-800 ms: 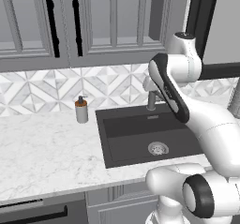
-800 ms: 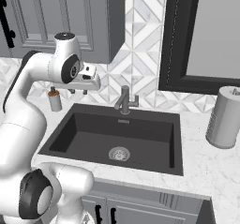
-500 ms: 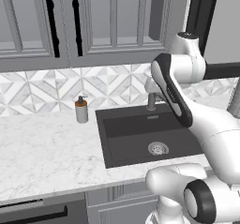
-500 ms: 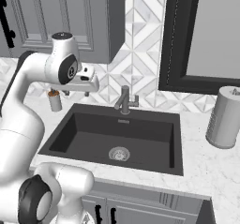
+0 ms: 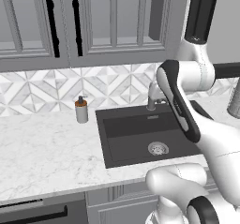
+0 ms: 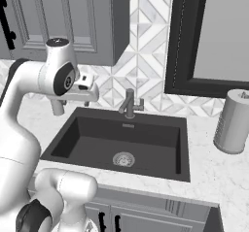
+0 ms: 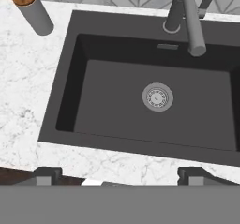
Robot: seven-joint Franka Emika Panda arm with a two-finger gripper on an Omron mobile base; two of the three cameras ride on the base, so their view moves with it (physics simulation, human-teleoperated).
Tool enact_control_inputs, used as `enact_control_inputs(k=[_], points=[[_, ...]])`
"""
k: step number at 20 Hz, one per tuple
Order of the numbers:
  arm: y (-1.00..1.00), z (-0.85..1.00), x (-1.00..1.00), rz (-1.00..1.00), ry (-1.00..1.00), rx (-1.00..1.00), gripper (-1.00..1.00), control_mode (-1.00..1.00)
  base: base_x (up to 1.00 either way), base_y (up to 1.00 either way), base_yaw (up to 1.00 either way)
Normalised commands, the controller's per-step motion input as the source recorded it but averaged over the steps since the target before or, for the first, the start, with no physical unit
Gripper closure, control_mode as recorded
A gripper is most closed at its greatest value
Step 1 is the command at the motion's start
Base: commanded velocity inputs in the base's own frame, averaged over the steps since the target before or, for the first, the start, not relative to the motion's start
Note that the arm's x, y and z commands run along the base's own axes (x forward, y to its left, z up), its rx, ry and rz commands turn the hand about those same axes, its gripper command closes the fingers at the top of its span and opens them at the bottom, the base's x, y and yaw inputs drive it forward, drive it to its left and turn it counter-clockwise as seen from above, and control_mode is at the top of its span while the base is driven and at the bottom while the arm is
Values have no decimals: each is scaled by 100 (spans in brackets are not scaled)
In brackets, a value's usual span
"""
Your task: Navigate to the microwave.
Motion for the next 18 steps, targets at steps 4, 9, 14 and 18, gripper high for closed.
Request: enact_control_inputs(k=[4, 9, 14, 18], points=[[3, 0, -40, 1, 1, 0, -100, -100, 0, 0, 0], [0, 0, 0, 0, 0, 0, -100, 100, -67, 8, 3], [0, 0, 0, 0, 0, 0, -100, 100, -64, 12, 3], [0, 0, 0, 0, 0, 0, -100, 100, -27, 98, 41]])
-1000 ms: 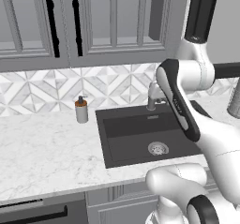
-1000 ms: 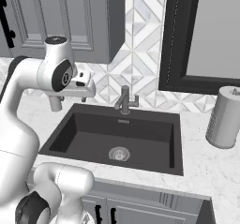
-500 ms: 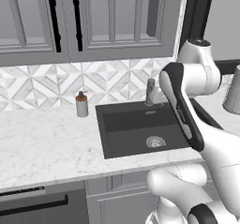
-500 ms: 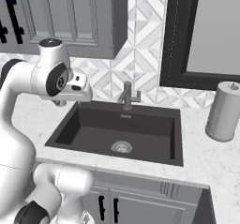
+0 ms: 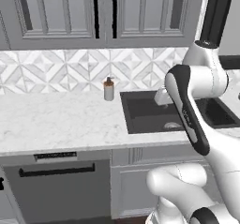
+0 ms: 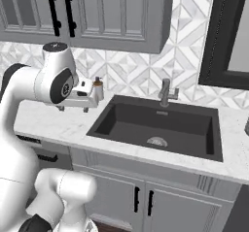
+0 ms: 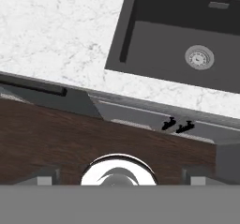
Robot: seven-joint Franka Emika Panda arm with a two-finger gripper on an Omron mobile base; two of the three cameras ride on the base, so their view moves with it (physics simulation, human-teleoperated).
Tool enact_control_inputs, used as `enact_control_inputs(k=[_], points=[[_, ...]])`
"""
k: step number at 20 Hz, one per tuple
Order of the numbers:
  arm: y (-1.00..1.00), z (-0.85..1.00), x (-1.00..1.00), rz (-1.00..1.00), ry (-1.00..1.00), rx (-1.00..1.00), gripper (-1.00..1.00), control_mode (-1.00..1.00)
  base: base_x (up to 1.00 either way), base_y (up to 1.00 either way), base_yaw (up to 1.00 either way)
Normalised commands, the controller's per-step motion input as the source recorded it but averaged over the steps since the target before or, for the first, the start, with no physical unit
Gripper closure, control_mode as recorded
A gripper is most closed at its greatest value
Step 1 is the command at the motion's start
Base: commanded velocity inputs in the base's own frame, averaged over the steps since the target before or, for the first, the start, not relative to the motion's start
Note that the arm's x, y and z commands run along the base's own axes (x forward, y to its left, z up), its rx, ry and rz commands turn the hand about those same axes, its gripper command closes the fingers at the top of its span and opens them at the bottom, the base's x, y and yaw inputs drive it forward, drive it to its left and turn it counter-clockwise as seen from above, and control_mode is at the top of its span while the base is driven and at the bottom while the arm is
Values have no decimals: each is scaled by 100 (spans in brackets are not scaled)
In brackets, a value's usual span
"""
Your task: Navigate to the microwave.
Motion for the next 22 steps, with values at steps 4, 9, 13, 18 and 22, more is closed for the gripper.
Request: enact_control_inputs(k=[4, 9, 13, 18, 22], points=[[0, 0, 0, 0, 0, 0, -100, 100, 0, 96, 71], [0, 0, 0, 0, 0, 0, -100, 100, 0, 64, 88], [0, 0, 0, 0, 0, 0, -100, 100, 2, 38, 93], [0, 0, 0, 0, 0, 0, -100, 100, 0, 13, 99], [0, 0, 0, 0, 0, 0, -100, 100, 0, 5, 100]])
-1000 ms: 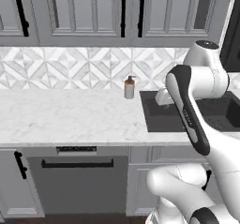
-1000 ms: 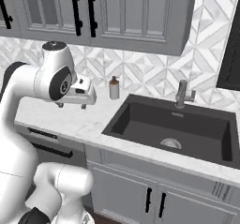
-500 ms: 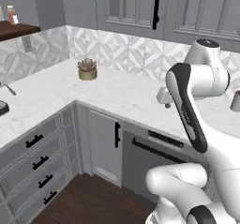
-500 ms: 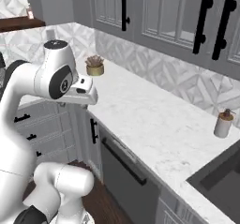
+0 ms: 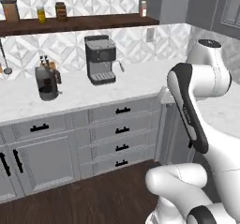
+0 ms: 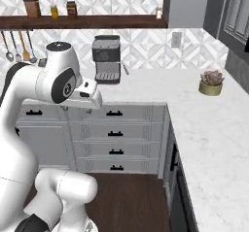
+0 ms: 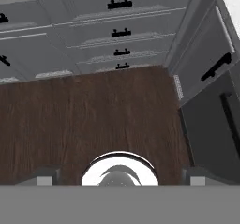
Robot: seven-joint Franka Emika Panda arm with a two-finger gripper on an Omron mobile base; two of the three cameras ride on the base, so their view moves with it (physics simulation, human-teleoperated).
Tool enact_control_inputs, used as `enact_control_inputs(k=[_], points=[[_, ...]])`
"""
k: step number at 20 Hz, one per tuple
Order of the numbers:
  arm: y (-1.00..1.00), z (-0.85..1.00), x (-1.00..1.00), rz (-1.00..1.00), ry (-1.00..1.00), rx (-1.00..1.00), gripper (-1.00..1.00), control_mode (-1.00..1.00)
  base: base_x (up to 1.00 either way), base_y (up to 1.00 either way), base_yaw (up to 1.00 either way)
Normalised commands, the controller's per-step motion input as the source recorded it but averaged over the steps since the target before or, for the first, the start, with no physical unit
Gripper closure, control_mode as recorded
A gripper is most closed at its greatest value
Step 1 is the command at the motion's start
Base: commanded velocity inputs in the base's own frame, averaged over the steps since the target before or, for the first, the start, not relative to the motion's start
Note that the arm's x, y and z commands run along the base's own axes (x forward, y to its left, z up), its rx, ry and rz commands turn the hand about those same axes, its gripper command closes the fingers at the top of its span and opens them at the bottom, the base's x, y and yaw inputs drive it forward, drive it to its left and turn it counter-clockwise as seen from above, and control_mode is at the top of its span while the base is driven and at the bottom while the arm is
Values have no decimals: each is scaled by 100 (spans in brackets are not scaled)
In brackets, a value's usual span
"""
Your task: Navigate to the microwave.
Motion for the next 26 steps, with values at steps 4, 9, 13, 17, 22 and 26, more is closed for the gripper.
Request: enact_control_inputs(k=[4, 9, 13, 17, 22, 26], points=[[0, 0, 0, 0, 0, 0, -100, 100, 20, 1, 99], [0, 0, 0, 0, 0, 0, -100, 100, 37, 2, 100], [0, 0, 0, 0, 0, 0, -100, 100, 20, 0, 100], [0, 0, 0, 0, 0, 0, -100, 100, 24, 0, 100], [0, 0, 0, 0, 0, 0, -100, 100, 51, 0, 100], [0, 0, 0, 0, 0, 0, -100, 100, 55, 0, 100]])
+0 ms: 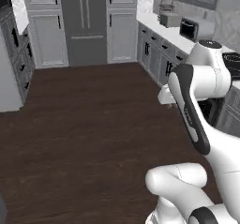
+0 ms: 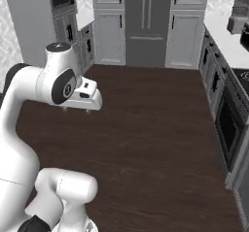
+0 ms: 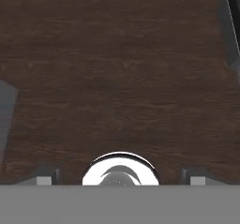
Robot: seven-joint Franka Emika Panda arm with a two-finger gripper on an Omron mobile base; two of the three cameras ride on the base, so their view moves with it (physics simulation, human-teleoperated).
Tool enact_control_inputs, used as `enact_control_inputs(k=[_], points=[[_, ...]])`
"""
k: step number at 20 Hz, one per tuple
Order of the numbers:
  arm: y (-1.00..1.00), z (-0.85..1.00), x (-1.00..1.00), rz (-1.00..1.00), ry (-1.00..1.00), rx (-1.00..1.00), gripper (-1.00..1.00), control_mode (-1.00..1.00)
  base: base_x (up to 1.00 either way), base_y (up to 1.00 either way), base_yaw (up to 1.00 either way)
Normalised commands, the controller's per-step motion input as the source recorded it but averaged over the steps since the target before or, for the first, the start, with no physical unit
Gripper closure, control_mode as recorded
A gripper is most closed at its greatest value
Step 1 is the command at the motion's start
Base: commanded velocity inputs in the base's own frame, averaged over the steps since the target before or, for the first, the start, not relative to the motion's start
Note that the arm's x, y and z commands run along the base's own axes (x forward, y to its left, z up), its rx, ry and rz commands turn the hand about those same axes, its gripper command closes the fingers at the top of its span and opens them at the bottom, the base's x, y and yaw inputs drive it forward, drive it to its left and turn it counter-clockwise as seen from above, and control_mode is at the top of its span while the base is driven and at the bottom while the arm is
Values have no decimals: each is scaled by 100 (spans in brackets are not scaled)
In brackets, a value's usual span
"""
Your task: Navigate to the microwave.
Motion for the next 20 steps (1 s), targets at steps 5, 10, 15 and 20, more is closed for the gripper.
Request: enact_control_inputs(k=[5, 10, 15, 20], points=[[0, 0, 0, 0, 0, 0, -100, 100, 91, -5, 88], [0, 0, 0, 0, 0, 0, -100, 100, 100, -66, 36], [0, 0, 0, 0, 0, 0, -100, 100, 100, -69, 29], [0, 0, 0, 0, 0, 0, -100, 100, 100, -69, 31]])
